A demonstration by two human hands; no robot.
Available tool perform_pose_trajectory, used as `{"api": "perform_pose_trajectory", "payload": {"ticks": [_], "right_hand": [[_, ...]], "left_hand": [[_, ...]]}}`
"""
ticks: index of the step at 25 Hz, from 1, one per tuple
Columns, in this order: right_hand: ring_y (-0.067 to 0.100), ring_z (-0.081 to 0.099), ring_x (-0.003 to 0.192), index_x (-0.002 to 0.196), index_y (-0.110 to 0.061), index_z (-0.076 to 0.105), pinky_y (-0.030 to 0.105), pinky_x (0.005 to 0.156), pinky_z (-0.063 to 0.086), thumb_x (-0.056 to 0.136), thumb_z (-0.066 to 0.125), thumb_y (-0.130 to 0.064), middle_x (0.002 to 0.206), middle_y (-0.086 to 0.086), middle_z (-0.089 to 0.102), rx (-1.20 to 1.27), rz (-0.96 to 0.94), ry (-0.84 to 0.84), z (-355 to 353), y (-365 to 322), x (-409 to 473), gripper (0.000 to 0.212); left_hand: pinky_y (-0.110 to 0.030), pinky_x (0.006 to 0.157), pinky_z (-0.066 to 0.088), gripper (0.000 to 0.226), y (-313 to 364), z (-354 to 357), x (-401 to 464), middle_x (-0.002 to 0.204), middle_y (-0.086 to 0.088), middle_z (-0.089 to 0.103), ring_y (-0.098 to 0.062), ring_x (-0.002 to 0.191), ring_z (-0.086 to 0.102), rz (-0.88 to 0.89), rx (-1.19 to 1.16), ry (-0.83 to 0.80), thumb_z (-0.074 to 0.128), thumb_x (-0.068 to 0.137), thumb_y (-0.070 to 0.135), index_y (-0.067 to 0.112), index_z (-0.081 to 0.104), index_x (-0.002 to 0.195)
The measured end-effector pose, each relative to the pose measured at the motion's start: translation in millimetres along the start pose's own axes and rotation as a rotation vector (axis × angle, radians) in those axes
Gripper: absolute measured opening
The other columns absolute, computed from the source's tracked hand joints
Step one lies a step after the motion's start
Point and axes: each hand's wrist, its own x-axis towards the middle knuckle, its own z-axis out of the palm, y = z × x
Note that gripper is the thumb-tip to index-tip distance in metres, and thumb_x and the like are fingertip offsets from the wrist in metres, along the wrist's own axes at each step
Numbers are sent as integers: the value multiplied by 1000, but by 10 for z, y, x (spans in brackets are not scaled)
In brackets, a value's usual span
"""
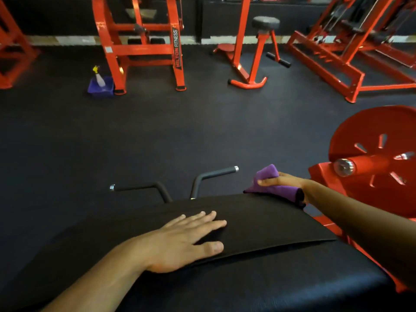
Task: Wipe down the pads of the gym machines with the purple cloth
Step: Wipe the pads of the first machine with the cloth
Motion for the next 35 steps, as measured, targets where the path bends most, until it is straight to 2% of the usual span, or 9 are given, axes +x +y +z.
{"api": "perform_pose_trajectory", "payload": {"ticks": [5, 10, 12, 14, 16, 20, 25, 28, 35], "right_hand": [[3, 70, 73, 101, -13, 62, 16, 71, 55, 93, 67, -16, 98, 3, 68, -176, 113, -343, 458, -477, 573, 10], [22, 66, 116, 120, -23, 65, 42, 108, 46, 68, 84, -57, 126, 2, 69, -379, 32, -509, 1221, -659, 1169, 65], [21, 64, 116, 117, -28, 66, 42, 108, 45, 69, 83, -63, 125, 0, 68, -422, 3, -571, 1094, -627, 1119, 62], [15, 61, 101, 104, -27, 60, 36, 97, 46, 79, 78, -59, 110, -3, 64, -456, -18, -493, 774, -508, 902, 45], [16, 56, 86, 95, -17, 52, 38, 79, 47, 72, 81, -64, 94, 3, 56, -330, -140, -400, 353, -162, 651, 60], [37, 67, 103, 104, -13, 68, 60, 97, 51, 92, 71, -46, 107, 18, 69, -264, 37, -60, -229, 217, 269, 35], [22, 61, 110, 118, -25, 59, 36, 93, 47, 91, 69, -45, 121, 3, 61, -378, 161, -88, 70, -175, 457, 35], [18, 56, 114, 133, -13, 56, 27, 97, 40, 99, 63, -29, 132, 7, 60, -494, 57, -241, 706, -560, 786, 38], [19, 55, 124, 135, -22, 57, 40, 114, 38, 83, 72, -59, 136, 1, 58, -601, -57, -354, 1683, -1008, 1019, 66]], "left_hand": [[-30, 126, -14, 74, -141, -16, 94, 163, 37, -15, 20, 144, -22, 42, -43, -13, 25, 89, 83, 62, 3, 156], [-29, 126, -14, 72, -185, -21, 106, 164, 36, -13, 19, 145, -20, 51, -80, -2, 30, 94, 79, 58, 5, 158], [-30, 126, -15, 72, -198, -8, 110, 164, 35, -13, 19, 145, -20, 51, -75, 2, 29, 95, 78, 57, 5, 159], [-33, 126, -16, 73, -197, 0, 113, 164, 35, -13, 18, 145, -21, 47, -74, 10, 28, 94, 79, 57, 4, 159], [-35, 126, -17, 74, -196, 9, 109, 164, 34, -14, 17, 145, -21, 43, -62, 8, 25, 93, 81, 57, 2, 159], [-38, 126, -16, 77, -183, 8, 120, 165, 32, -15, 12, 148, -21, 40, -37, 2, 22, 90, 82, 56, 0, 159], [-39, 127, -14, 74, -137, -4, 100, 166, 29, -15, 10, 150, -20, 38, -9, -4, 22, 95, 78, 52, 0, 161], [-41, 128, -13, 74, -148, -13, 104, 167, 27, -13, 8, 151, -18, 43, -2, -4, 24, 96, 77, 50, 1, 161], [-40, 127, -13, 72, -185, -18, 91, 169, 25, -10, 6, 152, -16, 46, -6, 3, 26, 99, 74, 48, 3, 162]]}}
